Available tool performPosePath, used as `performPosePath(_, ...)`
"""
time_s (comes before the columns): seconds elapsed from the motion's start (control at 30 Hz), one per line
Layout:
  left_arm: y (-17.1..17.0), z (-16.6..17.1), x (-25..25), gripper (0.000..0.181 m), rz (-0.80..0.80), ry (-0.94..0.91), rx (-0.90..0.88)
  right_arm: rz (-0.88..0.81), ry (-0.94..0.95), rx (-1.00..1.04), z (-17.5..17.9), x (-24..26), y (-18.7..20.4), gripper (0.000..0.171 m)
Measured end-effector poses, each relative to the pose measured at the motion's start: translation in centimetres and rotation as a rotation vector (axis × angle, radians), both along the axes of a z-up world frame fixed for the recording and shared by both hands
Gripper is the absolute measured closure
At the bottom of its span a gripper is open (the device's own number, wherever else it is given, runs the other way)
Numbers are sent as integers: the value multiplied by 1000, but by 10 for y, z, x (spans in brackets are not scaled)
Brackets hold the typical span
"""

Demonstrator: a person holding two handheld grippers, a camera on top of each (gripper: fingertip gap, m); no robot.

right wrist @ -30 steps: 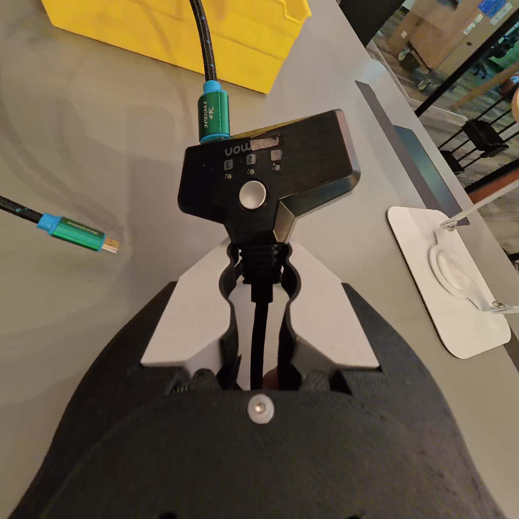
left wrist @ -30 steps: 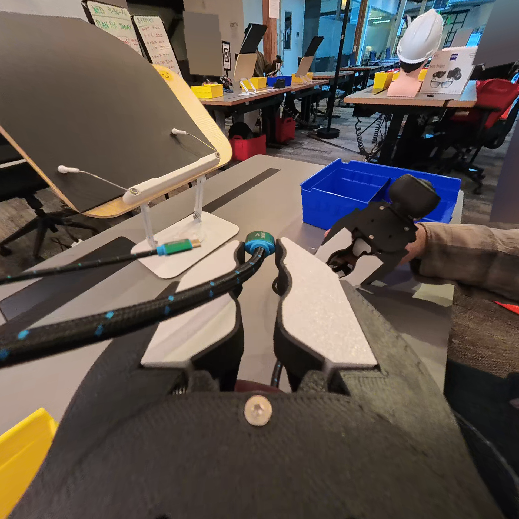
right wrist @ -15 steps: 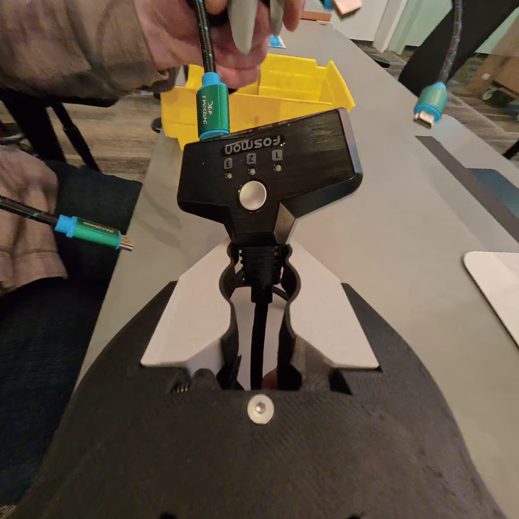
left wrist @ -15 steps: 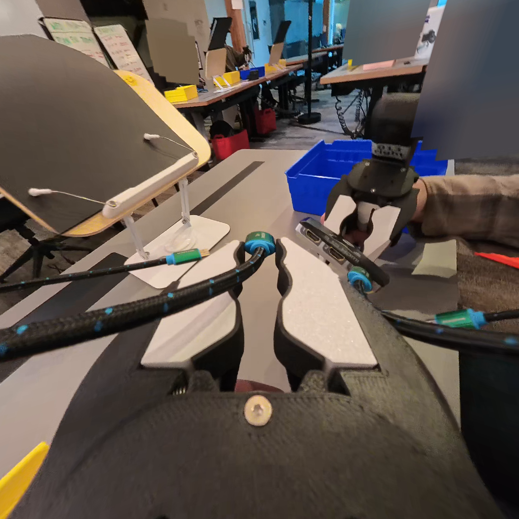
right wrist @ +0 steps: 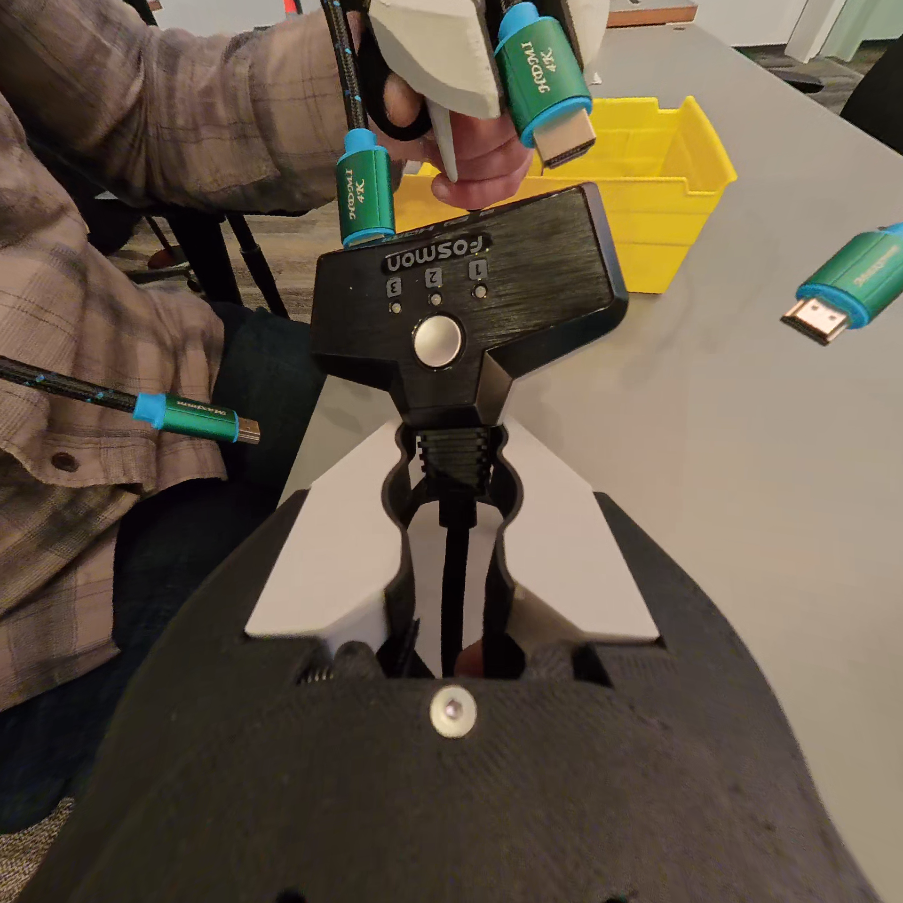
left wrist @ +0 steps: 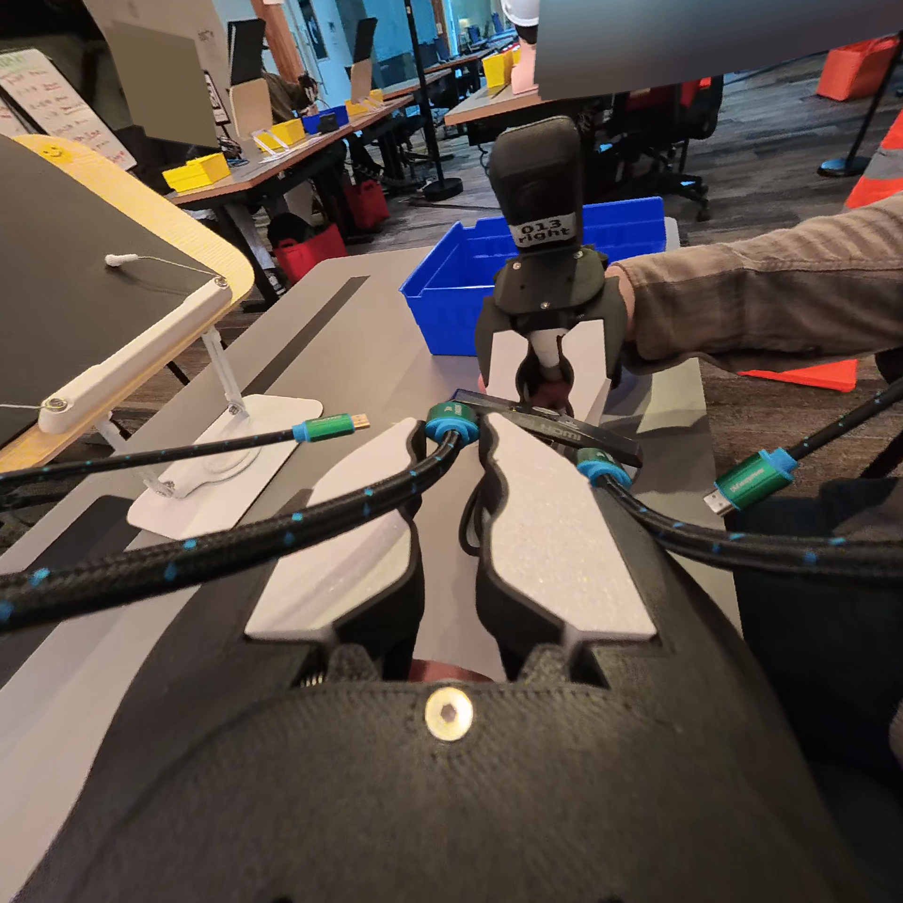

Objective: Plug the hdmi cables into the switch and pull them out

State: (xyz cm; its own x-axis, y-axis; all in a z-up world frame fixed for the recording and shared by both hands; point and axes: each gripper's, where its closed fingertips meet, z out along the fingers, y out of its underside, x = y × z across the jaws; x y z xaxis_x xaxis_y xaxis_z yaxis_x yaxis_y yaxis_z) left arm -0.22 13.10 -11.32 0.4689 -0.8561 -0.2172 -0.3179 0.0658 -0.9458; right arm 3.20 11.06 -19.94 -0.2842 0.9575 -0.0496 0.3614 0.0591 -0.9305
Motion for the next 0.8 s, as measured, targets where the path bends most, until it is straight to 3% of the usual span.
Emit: performPosePath(0.8,-17,-15,5,162,-93,112,-6,63,-21,-57,-3,5,-11,146)
